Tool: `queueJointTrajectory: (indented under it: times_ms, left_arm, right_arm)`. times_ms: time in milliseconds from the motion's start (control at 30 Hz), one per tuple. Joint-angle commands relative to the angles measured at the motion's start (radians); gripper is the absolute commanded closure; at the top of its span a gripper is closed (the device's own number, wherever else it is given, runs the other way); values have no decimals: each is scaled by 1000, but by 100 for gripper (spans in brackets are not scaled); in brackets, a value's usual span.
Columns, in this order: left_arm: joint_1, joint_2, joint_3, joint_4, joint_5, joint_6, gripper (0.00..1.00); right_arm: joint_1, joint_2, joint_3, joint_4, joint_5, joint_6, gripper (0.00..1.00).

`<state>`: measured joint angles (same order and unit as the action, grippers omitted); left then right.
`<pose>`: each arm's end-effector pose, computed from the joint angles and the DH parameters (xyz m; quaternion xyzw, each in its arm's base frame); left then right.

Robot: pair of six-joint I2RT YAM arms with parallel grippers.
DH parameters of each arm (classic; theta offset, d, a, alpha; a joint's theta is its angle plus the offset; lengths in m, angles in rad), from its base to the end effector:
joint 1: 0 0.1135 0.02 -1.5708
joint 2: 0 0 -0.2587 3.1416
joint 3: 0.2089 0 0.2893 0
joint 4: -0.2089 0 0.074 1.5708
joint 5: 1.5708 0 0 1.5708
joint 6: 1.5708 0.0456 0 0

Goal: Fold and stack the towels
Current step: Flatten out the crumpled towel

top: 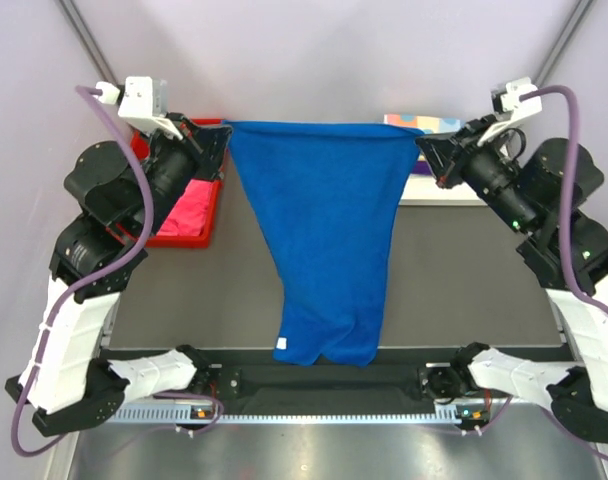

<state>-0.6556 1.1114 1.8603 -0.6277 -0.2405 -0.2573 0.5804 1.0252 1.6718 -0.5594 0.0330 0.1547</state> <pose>0.1566 -0.1067 0.5963 0.0422 0.6630 -0.2562 0.7022 0.1636 0.1055 0.5634 -0.1308 0.6628 0.2545 0.6919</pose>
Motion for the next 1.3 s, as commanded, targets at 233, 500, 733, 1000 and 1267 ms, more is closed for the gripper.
queueJointTrajectory:
  times_ms: [233, 500, 733, 1000, 1267]
  left_arm:
    - [5, 51, 128, 137, -137, 76, 100]
    - [5, 73, 99, 158, -184, 108, 100]
    - [7, 111, 34, 233, -270, 162, 100]
    - [102, 269, 30, 356, -267, 176, 100]
    - [252, 488, 49, 453, -164, 87, 100]
  right_arm:
    - [1, 75, 177, 92, 129, -72, 100]
    - [1, 99, 160, 111, 145, -87, 100]
    - [-14, 150, 97, 190, 189, -119, 100]
    - [-131, 315, 97, 289, 151, -127, 100]
    - [-247, 518, 163, 371, 48, -84, 100]
